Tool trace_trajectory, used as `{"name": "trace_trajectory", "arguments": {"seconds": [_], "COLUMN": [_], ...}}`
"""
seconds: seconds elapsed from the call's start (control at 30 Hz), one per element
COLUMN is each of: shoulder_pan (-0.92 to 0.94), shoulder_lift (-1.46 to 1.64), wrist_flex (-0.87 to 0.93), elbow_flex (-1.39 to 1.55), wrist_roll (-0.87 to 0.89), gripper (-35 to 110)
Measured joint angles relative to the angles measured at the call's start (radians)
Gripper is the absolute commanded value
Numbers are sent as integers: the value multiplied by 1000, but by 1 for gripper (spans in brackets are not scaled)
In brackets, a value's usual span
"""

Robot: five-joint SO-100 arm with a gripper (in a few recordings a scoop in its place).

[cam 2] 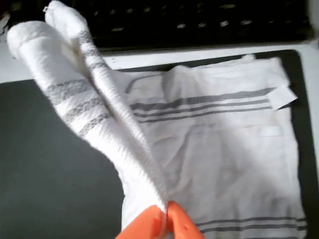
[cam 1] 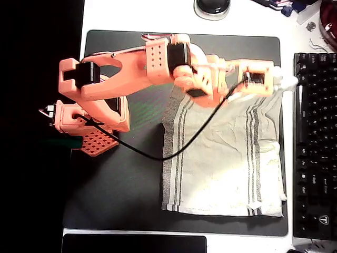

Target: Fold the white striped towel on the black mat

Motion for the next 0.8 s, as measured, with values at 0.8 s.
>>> {"name": "trace_trajectory", "arguments": {"seconds": [0.8], "shoulder_pan": [592], "shoulder_lift": [-167], "wrist_flex": [-436], "elbow_flex": [325], "wrist_roll": [-393], "gripper": [0]}}
